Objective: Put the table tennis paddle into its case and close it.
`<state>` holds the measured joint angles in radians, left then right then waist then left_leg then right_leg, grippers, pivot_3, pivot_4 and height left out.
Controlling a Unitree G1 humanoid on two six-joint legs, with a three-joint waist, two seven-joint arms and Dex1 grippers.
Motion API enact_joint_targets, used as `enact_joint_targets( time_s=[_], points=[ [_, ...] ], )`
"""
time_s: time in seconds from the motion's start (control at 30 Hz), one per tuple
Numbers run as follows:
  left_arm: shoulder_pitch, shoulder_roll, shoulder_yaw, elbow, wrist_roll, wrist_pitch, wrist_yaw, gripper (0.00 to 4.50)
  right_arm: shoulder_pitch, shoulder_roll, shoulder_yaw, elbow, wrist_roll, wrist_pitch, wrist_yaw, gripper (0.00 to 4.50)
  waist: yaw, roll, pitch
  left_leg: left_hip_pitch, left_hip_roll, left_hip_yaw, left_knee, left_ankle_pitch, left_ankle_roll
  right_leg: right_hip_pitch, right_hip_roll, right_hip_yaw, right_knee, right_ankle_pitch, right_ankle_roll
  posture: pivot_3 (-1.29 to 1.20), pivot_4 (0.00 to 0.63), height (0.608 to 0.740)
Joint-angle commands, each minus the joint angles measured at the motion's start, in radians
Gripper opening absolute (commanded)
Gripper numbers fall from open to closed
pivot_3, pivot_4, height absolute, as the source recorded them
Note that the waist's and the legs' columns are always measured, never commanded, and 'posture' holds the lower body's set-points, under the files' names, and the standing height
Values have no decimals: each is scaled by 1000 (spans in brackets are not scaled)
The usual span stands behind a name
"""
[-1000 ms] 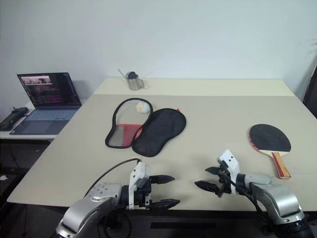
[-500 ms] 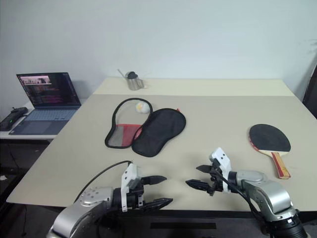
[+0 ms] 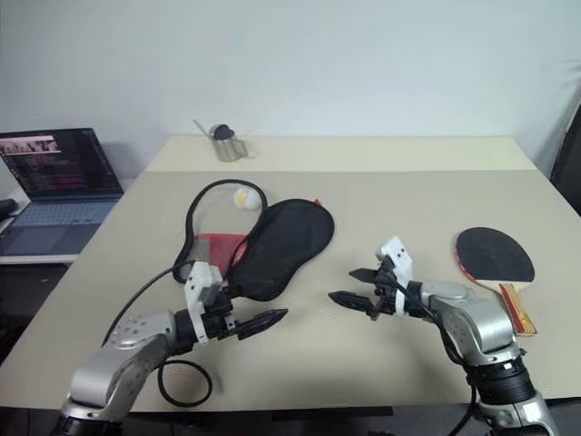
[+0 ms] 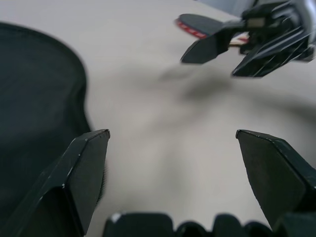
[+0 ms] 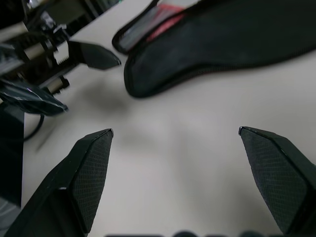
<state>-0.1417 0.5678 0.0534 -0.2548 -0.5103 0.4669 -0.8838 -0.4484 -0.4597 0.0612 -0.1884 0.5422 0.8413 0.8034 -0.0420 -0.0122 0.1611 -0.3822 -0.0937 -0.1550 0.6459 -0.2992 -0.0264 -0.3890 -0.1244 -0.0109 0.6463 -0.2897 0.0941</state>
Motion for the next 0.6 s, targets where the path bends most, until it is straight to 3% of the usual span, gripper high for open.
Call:
enact_joint_targets(
  time_s=[0.03,0.2,0.3,0.6],
  points=[
    [-14,20,58,-3,-23,-15,-1,4500,-28,30,-13,-15,33,-3,-10,4473,1,0,0,0,-1,0,0,0,0,0,0,0,-1,0,0,0,150,740],
    [-27,55,97,16,-19,-9,-9,4500,-56,78,-18,-6,40,22,-53,4473,7,0,0,-1,1,1,6,2,0,1,1,0,-2,-1,-2,0,150,740],
    [-39,72,115,34,-20,-7,-13,4500,-74,101,-17,4,43,37,-76,4473,9,1,1,1,1,0,16,4,-1,3,3,0,8,0,-4,0,150,740],
    [-85,145,195,123,-22,-12,-35,4500,-162,204,0,59,29,111,-206,4473,8,1,1,4,3,-4,16,12,-3,0,7,0,21,4,-10,0,150,740]
  ],
)
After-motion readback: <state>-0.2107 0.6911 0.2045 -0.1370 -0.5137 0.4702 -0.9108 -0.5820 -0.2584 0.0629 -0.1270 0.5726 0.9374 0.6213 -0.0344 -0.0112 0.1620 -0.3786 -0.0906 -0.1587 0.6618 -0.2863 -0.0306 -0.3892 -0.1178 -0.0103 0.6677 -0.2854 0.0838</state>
